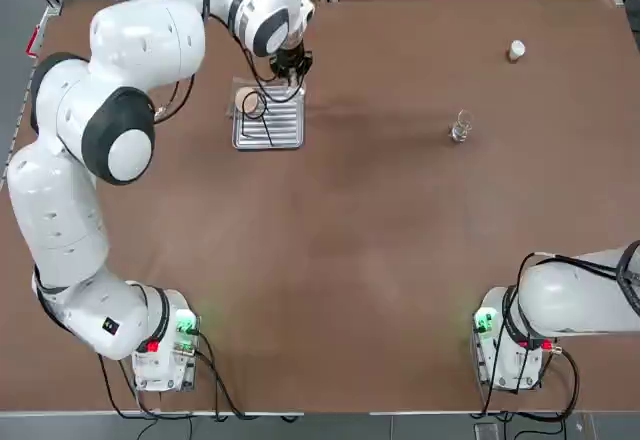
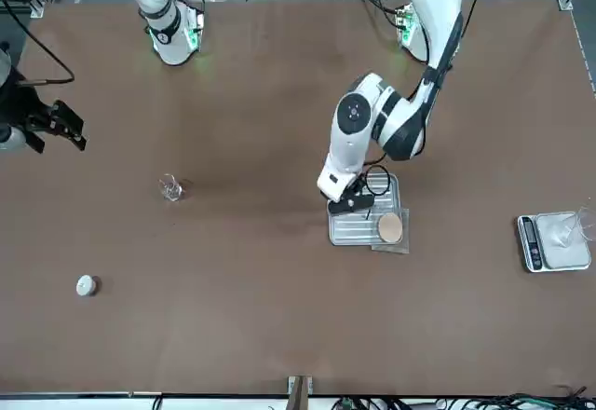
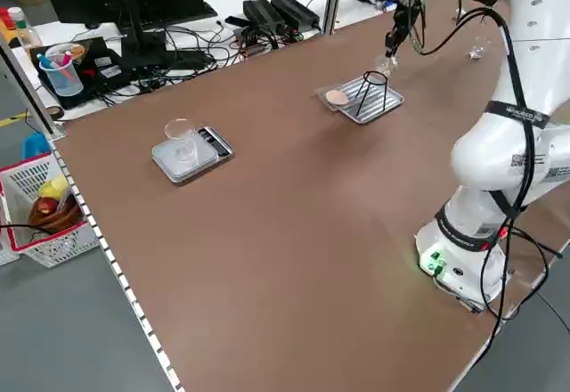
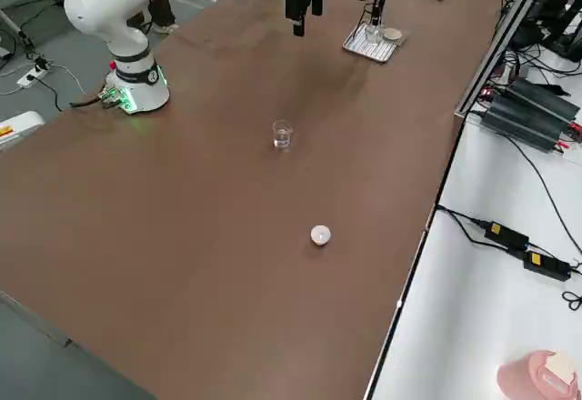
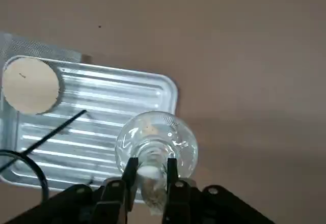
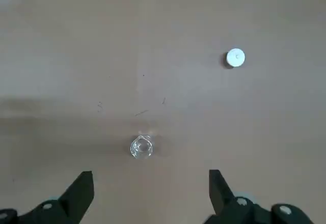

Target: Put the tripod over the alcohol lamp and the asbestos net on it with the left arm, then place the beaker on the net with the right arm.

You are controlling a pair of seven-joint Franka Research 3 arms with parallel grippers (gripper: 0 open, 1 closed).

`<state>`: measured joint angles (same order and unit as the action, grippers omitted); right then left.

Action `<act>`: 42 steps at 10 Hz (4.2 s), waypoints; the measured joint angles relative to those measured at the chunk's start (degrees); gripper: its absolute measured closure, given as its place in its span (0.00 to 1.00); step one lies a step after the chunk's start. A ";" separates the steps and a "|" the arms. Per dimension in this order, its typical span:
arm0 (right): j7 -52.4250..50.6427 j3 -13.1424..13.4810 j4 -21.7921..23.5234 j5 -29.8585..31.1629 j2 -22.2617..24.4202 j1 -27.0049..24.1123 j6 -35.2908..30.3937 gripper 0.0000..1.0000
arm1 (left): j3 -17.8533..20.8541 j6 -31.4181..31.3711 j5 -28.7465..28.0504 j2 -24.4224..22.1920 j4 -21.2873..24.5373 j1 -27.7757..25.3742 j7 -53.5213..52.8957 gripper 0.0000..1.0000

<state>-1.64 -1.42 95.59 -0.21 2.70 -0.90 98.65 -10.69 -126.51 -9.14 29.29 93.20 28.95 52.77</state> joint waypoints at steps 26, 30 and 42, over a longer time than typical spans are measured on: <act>0.02 0.00 0.07 0.00 -1.55 0.43 0.63 0.00 | 6.14 1.81 4.12 6.22 -16.45 12.40 14.64 0.32; -0.15 -0.19 0.12 0.00 -3.03 0.81 0.66 0.00 | 6.15 2.28 4.12 -3.03 0.98 7.40 8.93 0.37; -20.57 -0.13 -0.96 -3.85 -13.78 0.50 13.05 0.00 | 6.11 -18.90 3.96 -21.99 39.47 -5.82 -0.33 0.43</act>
<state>-22.20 -1.55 94.63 -4.07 -11.08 -0.40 111.70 -4.58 -145.42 -5.18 7.30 132.67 23.13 52.44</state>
